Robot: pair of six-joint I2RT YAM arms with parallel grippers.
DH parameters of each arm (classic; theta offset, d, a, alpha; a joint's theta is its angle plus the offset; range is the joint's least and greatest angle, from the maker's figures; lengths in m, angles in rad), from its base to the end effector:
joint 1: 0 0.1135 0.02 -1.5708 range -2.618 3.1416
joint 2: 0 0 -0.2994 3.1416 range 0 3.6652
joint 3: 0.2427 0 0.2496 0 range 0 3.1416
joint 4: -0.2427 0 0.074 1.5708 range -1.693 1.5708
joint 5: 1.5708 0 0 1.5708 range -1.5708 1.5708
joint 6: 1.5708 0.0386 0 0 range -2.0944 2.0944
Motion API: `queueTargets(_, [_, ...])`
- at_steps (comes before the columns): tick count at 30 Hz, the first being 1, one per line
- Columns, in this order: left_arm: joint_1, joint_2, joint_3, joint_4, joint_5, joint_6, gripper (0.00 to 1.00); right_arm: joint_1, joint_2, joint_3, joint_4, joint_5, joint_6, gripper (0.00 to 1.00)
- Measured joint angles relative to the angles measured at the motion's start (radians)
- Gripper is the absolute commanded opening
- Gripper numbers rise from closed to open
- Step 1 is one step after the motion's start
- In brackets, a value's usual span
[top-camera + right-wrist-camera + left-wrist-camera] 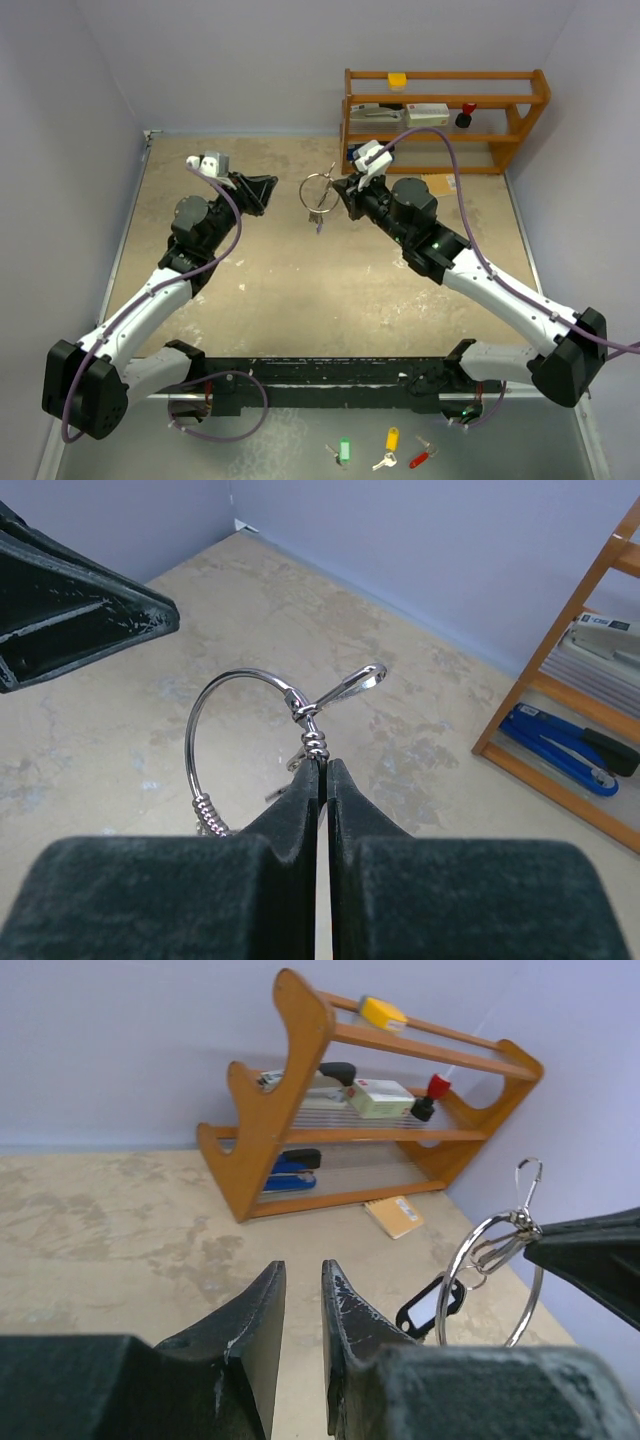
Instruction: Remove the keys from the keyring
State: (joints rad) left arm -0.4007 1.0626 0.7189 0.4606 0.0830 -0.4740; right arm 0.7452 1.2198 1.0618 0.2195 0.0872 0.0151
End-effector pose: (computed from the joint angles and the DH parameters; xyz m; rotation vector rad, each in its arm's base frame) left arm 0.2145 -0.0944 0.3630 0.0150 1.5013 -0.7706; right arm 0.2066 0.1860 0.4227 -0.4806 1.4567 0.5426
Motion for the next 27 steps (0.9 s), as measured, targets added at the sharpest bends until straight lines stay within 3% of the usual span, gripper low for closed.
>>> queueTargets(7, [0.0, 0.014, -0.005, 0.052, 0.121, -0.021, 0.2, 0.0, -0.034, 0.0, -0.005, 0.005, -0.019, 0.0])
queueTargets(17, [0.0, 0.013, -0.074, 0.123, 0.239, -0.044, 0.33, 0.001, -0.045, -0.001, 0.02, 0.035, -0.051, 0.0])
queueTargets(19, [0.0, 0.013, -0.098, 0.166, 0.269, -0.058, 0.4, 0.001, -0.045, -0.001, 0.033, 0.045, -0.057, 0.0])
queueTargets(27, [-0.003, 0.019, -0.186, 0.354, 0.367, -0.079, 0.42, 0.001, -0.045, -0.001, 0.111, 0.061, -0.063, 0.0])
